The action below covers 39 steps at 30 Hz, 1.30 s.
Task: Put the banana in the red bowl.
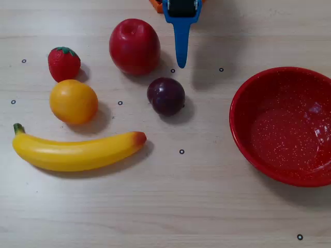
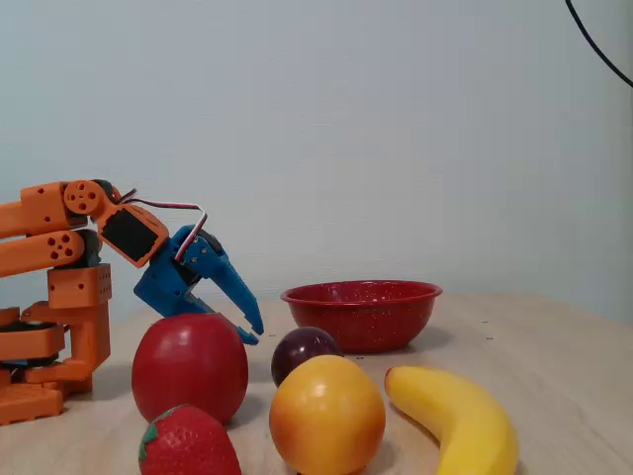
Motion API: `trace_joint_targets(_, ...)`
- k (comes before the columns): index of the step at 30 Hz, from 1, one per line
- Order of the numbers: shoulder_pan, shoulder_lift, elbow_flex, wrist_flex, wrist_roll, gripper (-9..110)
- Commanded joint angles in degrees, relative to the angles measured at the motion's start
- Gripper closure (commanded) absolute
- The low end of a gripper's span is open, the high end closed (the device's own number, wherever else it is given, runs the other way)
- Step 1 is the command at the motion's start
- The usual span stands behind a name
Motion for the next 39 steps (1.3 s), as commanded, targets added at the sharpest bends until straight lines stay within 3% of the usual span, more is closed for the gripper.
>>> trace_joint_targets(1, -1.67, 0.7, 0.79, -0.09, -3.78, 101)
trace_joint_targets(12, -2.2, 0.35, 0.79, -0.35, -3.87, 101)
trace_joint_targets(20, -4.66, -11.69, -10.02, 0.18, 2.29, 101)
trace_joint_targets(29, -4.31, -25.58, -31.99, 13.97, 2.02, 101)
trace_joint_targets(39, -5.45, -40.17, -55.81, 30.41, 10.37, 101)
